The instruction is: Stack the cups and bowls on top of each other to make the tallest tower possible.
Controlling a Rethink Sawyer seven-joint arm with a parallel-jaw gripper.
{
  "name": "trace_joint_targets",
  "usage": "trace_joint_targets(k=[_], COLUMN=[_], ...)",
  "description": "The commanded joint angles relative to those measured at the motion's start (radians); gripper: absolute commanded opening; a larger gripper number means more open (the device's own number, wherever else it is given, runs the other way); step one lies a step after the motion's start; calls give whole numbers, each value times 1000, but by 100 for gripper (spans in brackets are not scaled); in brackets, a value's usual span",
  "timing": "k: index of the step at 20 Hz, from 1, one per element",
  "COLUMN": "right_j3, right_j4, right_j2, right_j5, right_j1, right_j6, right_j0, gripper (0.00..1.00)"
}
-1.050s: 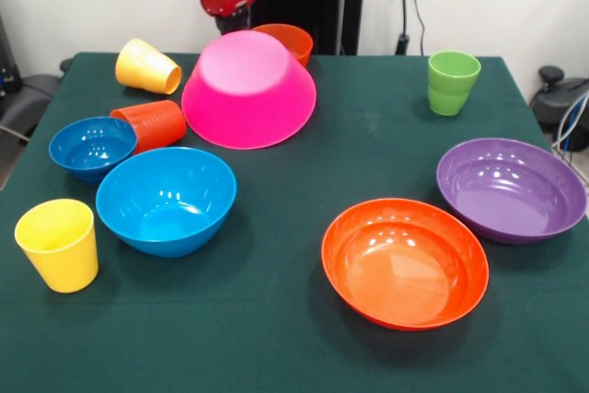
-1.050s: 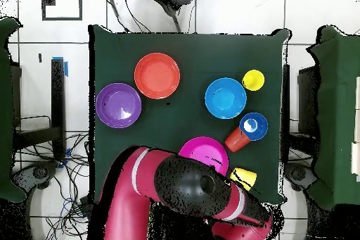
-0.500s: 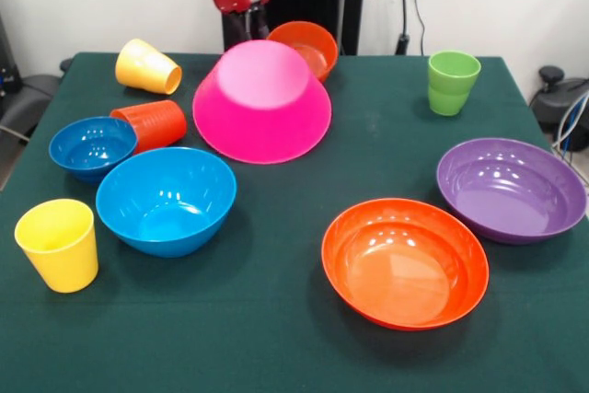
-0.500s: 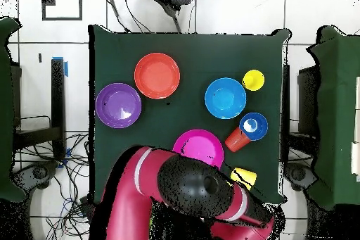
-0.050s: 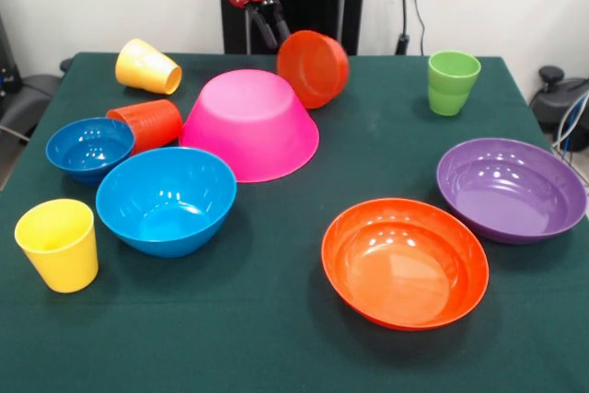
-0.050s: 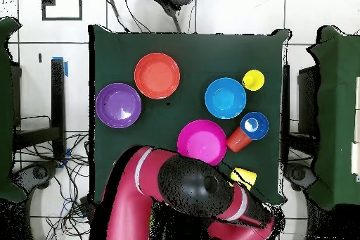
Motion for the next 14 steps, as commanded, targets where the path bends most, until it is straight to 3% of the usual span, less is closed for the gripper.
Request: trace_joint_targets(k=[1, 9, 14], right_j3=[-138, -145, -136], right_j4=[132, 222, 254], right_j2=[107, 78, 51], right_j5=[-9, -37, 1], right_j1=[95, 139, 139], right_j6=[-369, -375, -312], right_j0=[29, 62, 114], gripper=[100, 100, 100])
